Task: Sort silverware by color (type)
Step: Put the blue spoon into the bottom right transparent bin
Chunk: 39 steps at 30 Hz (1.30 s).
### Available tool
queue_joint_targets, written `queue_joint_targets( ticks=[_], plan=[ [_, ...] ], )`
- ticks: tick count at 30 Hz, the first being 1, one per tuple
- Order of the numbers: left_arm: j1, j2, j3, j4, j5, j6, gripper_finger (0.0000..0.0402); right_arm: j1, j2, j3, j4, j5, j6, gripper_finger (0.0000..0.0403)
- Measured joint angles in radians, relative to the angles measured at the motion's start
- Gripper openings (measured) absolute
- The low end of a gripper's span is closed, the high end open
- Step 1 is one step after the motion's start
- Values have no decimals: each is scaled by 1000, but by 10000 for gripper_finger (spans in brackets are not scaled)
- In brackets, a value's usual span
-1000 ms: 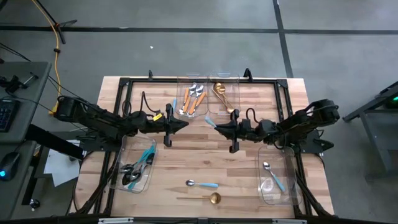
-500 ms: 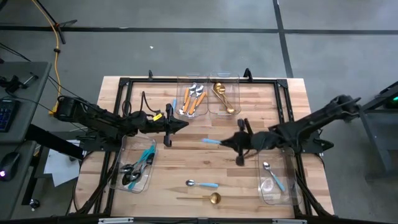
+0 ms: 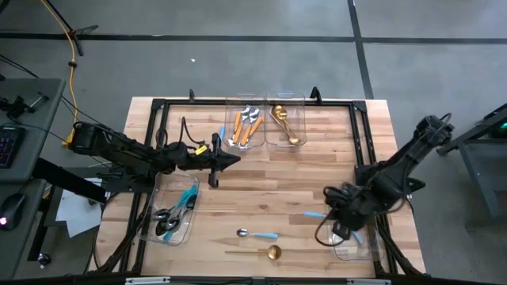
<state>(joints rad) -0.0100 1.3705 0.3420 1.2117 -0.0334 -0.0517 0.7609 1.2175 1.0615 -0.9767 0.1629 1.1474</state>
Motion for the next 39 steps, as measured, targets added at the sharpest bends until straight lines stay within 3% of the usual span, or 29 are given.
queue_joint_targets(
  ticks=[3,12,20,29,39],
  plan=[
    [-6,0,0,0,0,0,0,74,0,0,-55,-60,159,1],
    [-5,0,0,5,0,0,0,229,-88,0,-65,-85,425,1],
    [-5,0,0,4,0,0,0,310,-159,0,-305,-136,729,1],
    [-5,0,0,-11,0,-2,0,299,-81,-58,-319,-122,826,1],
    [-5,0,0,-11,0,-16,0,299,50,-150,-220,-94,942,1]
  ],
)
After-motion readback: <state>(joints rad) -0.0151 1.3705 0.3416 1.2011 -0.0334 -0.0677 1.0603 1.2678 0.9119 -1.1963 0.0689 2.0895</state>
